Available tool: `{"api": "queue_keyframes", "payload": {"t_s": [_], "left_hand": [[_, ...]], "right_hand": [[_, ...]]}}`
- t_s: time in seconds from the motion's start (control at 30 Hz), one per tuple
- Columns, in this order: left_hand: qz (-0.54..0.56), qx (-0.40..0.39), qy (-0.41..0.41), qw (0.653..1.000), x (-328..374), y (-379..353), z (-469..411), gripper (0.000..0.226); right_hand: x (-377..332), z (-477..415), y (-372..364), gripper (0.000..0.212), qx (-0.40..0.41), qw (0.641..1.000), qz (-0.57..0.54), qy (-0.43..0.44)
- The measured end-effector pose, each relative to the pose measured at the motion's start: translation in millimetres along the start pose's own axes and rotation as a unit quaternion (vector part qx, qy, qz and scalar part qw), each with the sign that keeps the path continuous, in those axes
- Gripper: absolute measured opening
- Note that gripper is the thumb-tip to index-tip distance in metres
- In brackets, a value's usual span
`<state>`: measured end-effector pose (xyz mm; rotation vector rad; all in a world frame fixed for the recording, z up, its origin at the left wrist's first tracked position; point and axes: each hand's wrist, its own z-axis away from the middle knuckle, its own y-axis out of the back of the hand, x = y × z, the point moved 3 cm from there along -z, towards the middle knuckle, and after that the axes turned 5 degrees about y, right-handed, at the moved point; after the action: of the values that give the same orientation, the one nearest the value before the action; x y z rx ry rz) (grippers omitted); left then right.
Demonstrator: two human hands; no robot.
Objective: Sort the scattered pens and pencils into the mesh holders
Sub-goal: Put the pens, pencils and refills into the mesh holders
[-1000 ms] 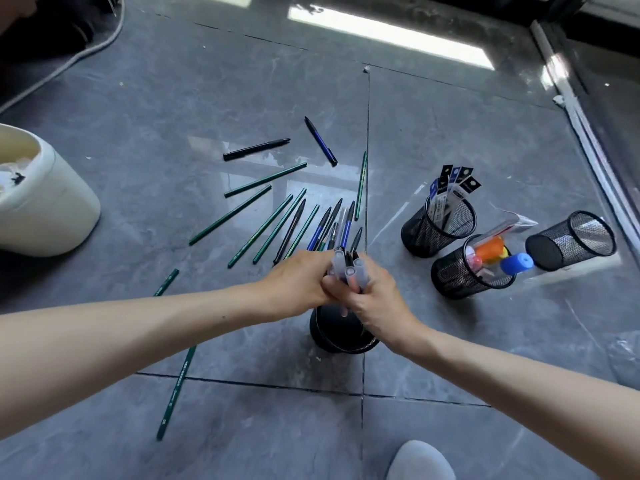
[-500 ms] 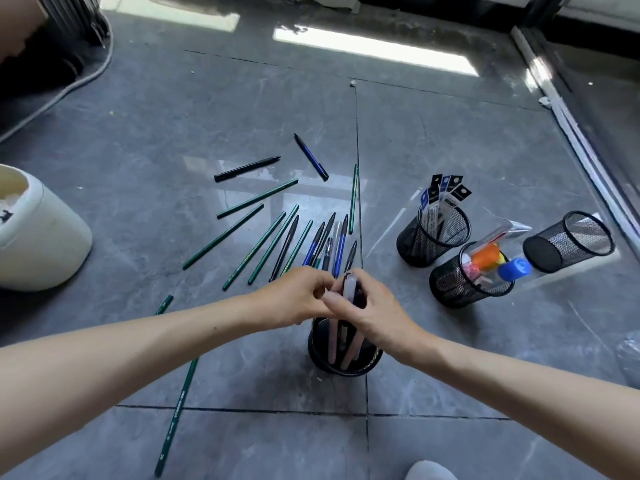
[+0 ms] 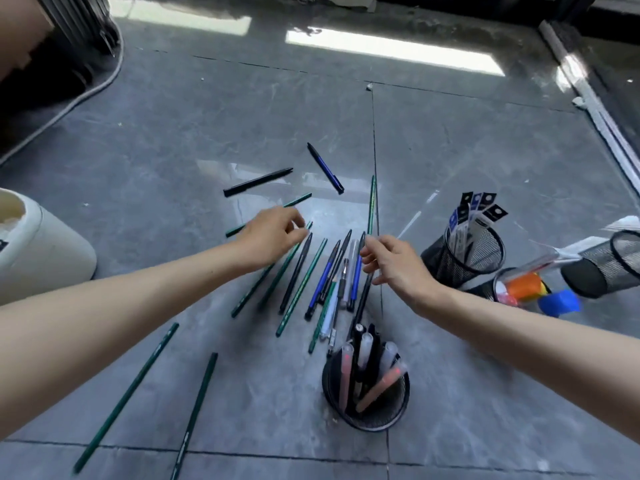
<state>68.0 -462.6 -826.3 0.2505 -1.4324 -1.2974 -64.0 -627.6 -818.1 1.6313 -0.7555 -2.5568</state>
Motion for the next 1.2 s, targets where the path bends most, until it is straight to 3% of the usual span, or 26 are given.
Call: {"api": "queue_keyframes", "payload": {"t_s": [0.17,0.27,0.4,0.5,0.6,0.7,0.8,0.87,0.97,1.07,1.13,1.2], "left_hand": [[-0.058,0.116,0.127,0.983,-37,7,-50,0.024],[-0.130,0.139,0.109,0.976,-42,13,-71,0.030],[-0.237,0.109,0.078,0.962,-51,21,-88,0.035],[-0.320,0.085,0.029,0.943,-52,22,-89,0.022],[-0.365,0.084,0.005,0.927,-48,17,-81,0.024],[-0.326,0.085,0.044,0.940,-46,15,-75,0.024],[-0.255,0.081,0.088,0.960,-46,12,-71,0.012],[-0.179,0.096,0.125,0.971,-42,10,-70,0.010],[-0.059,0.086,0.155,0.982,-34,0,-68,0.010],[0.028,0.088,0.166,0.982,-21,-9,-63,0.010],[0.071,0.110,0.170,0.977,-9,-10,-60,0.010],[0.149,0.110,0.174,0.967,3,-13,-59,0.011]], "right_hand": [[1,-63,5,0.023,0.003,0.986,0.160,0.042],[-4,-95,2,0.021,0.027,0.968,0.227,0.104],[-14,-133,-6,0.025,0.098,0.945,0.257,0.176],[-17,-162,-20,0.032,0.033,0.929,0.314,0.193],[-23,-183,-41,0.031,-0.058,0.875,0.431,0.213],[-30,-190,-54,0.030,-0.060,0.879,0.428,0.200],[-35,-183,-50,0.018,0.050,0.886,0.415,0.200],[-33,-174,-45,0.013,0.076,0.889,0.406,0.198],[-27,-163,-38,0.026,0.062,0.911,0.363,0.183],[-23,-158,-28,0.041,0.043,0.940,0.320,0.113],[-22,-153,-22,0.047,0.024,0.973,0.222,0.055],[-25,-145,-20,0.036,-0.004,1.000,0.023,-0.004]]}}
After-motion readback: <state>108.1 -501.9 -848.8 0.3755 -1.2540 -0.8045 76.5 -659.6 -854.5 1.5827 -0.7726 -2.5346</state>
